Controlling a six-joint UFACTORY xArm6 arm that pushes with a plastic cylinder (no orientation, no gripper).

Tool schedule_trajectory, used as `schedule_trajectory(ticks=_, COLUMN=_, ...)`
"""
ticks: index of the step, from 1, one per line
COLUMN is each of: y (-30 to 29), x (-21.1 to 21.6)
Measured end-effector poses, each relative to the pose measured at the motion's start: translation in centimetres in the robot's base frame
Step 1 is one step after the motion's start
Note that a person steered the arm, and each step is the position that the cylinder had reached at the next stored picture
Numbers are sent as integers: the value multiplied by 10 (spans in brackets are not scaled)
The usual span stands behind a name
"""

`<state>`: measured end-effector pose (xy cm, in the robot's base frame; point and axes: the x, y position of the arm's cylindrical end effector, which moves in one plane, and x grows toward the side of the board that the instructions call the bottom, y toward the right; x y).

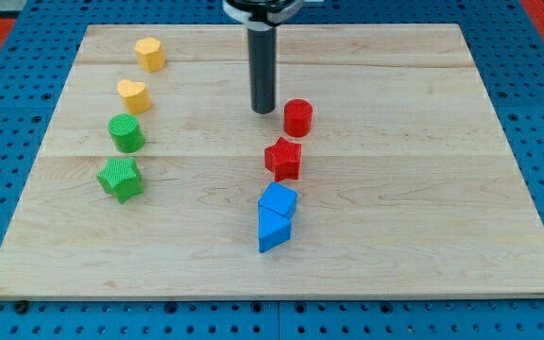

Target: Place the robot arm left of blue triangle

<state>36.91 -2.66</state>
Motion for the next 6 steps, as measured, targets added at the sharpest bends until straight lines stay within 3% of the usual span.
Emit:
schedule_trajectory(ticks=2, y=-32, x=113)
schedule_trajectory(ticks=5, y=-30, x=170)
schedule_trajectory(ticks=6, y=-4, x=189)
